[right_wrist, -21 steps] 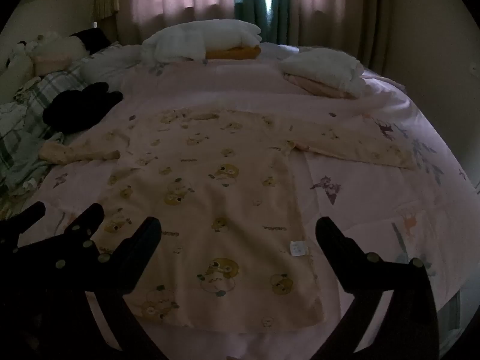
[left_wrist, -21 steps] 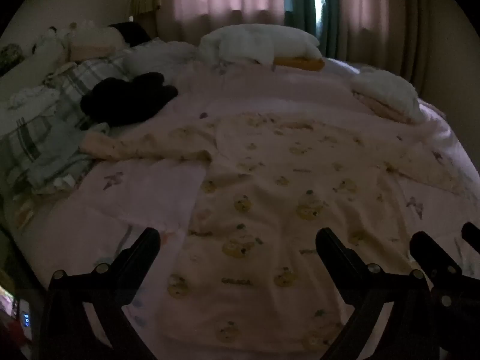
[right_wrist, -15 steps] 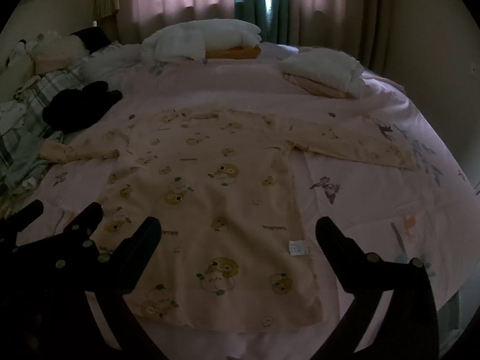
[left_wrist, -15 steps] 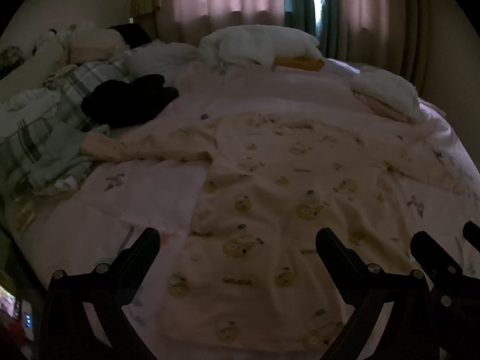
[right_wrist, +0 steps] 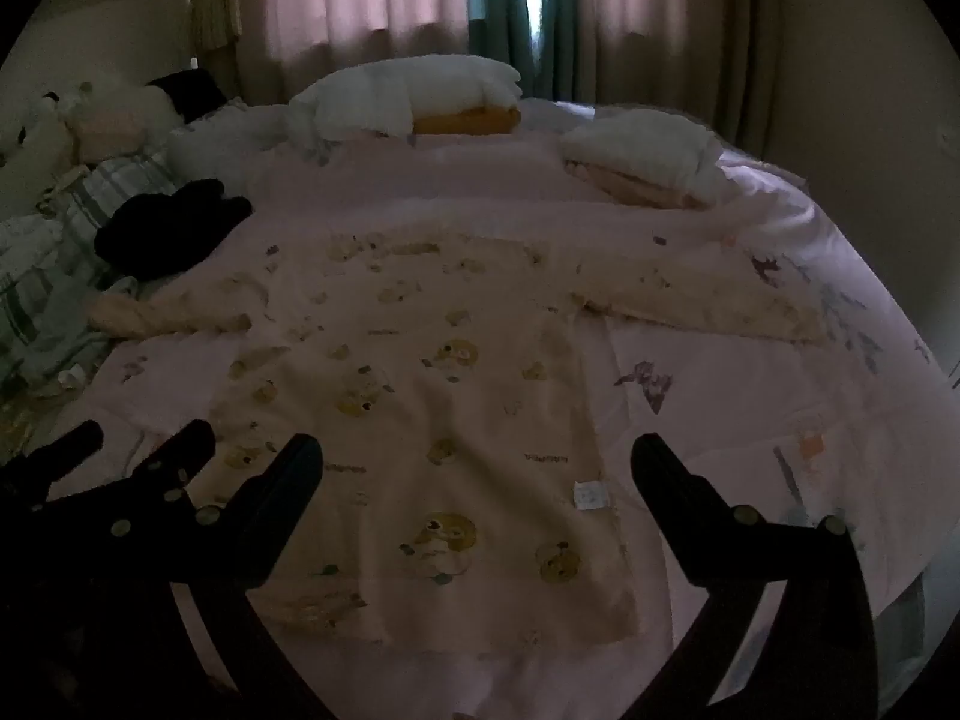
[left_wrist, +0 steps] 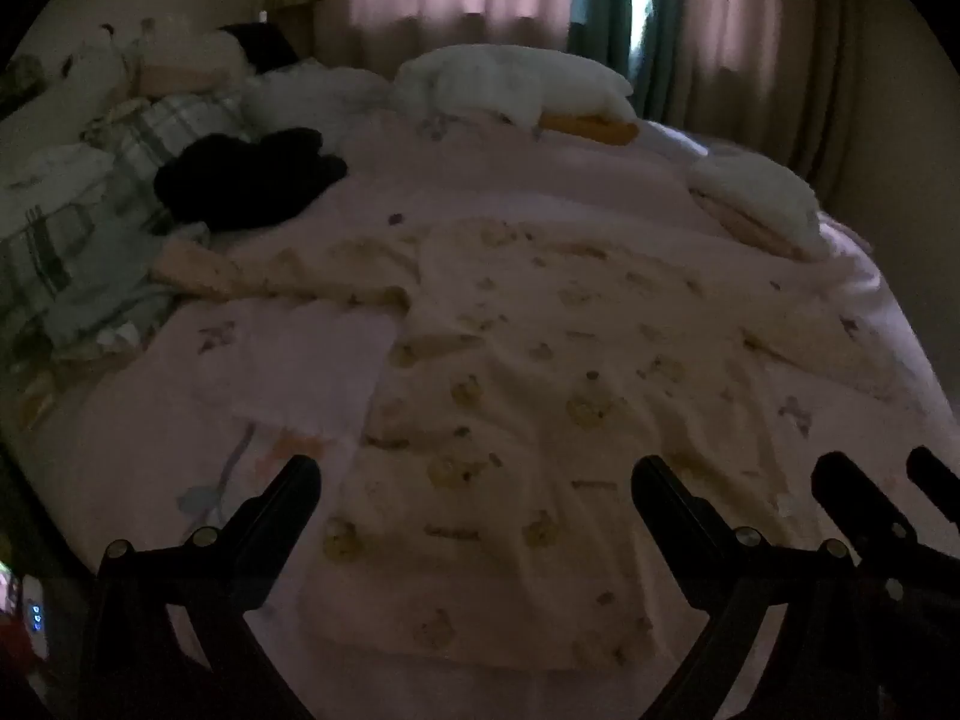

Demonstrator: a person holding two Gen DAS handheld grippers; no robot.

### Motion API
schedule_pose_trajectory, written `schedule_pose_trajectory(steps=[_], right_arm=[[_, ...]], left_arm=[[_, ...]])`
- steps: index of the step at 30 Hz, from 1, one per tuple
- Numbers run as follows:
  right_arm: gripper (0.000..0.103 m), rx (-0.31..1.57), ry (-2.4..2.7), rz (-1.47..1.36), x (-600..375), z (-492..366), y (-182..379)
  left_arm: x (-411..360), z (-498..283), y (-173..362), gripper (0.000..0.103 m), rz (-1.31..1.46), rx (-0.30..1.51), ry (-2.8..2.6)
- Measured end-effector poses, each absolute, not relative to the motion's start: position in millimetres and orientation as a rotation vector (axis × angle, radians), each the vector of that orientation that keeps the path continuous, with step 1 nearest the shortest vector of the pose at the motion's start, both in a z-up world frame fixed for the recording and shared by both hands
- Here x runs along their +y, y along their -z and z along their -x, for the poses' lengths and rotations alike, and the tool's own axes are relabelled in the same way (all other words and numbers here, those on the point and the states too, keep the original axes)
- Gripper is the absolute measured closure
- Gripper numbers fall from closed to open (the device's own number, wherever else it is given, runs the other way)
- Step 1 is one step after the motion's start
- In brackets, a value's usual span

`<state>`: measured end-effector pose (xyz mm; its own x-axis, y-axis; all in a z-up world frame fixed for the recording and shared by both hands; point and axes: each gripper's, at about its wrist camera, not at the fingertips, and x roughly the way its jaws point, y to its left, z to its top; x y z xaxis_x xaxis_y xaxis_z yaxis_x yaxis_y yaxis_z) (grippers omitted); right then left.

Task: Fold small clothes

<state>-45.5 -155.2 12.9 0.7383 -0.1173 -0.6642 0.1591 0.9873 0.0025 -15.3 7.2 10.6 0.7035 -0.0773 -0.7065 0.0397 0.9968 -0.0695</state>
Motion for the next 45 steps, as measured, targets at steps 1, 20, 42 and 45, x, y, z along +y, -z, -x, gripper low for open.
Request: schedule_pose_trajectory(steps=[1,20,42,45], right_arm=[[0.000,0.719,0.152,-0.056,-154.5,47.0,-14.5],[0.000,0.649,0.146,-0.044,-145.8,80.8,-40.4],[0.000,0.633,0.143,-0.040,-146.8,87.6,-48.9],[0.000,0.644,0.147,-0.032,-144.8,85.8,-47.6]], left_arm=[[7.7,18.3,-12.5,0.001,0.049,0.776,0.067],[10.4,44.6,-35.0,0.001,0.043,0.714,0.048],[8.6,53.7,-36.4,0.001,0.013,0.668,0.040],[10.3,52.4,-36.7,0.001,0.026,0.668,0.031]])
